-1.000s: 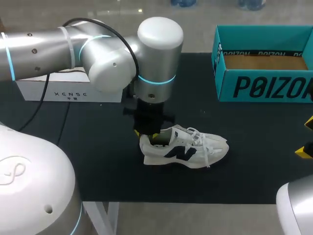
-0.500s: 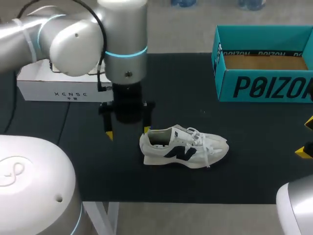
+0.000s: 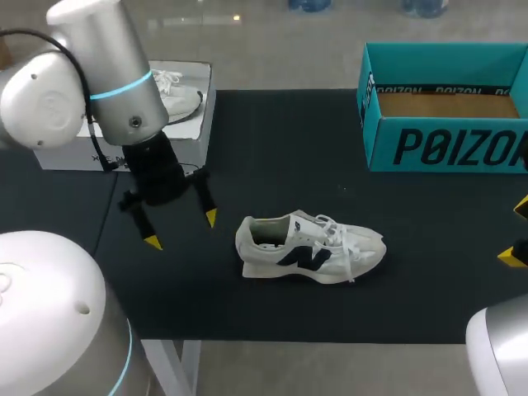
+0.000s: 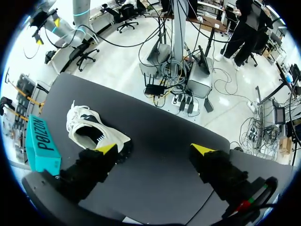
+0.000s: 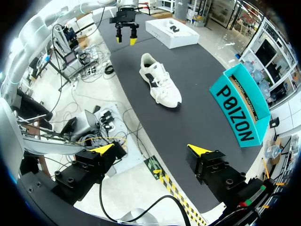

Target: Take the shoe out of the shoebox, open the shoe tongue, remove and reinsert the insole, then place the shoe into the shoebox

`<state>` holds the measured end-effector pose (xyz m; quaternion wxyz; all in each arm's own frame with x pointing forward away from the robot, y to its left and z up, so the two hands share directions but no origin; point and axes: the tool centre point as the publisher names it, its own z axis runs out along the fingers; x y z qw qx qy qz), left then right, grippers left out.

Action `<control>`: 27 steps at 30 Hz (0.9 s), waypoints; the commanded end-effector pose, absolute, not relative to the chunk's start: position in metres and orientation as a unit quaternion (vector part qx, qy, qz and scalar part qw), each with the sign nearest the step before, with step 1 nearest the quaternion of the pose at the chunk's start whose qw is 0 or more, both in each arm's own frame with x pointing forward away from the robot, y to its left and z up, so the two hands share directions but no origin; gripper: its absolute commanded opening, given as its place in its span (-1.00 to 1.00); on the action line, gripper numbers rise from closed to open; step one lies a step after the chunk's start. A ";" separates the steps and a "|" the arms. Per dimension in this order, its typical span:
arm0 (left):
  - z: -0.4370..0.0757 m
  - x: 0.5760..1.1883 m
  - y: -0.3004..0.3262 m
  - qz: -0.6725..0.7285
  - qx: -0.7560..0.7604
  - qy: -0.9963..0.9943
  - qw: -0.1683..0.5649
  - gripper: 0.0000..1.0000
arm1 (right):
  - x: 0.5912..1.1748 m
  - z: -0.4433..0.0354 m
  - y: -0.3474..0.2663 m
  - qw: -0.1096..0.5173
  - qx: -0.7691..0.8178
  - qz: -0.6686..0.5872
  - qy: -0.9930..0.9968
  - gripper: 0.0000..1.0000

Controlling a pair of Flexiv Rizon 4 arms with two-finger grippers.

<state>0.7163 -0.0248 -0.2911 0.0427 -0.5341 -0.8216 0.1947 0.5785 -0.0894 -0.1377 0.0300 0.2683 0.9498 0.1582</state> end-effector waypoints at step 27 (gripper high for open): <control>-0.320 0.692 0.035 0.571 -0.256 -0.776 0.076 1.00 | 0.582 -0.135 -0.088 0.026 0.268 0.155 0.950 1.00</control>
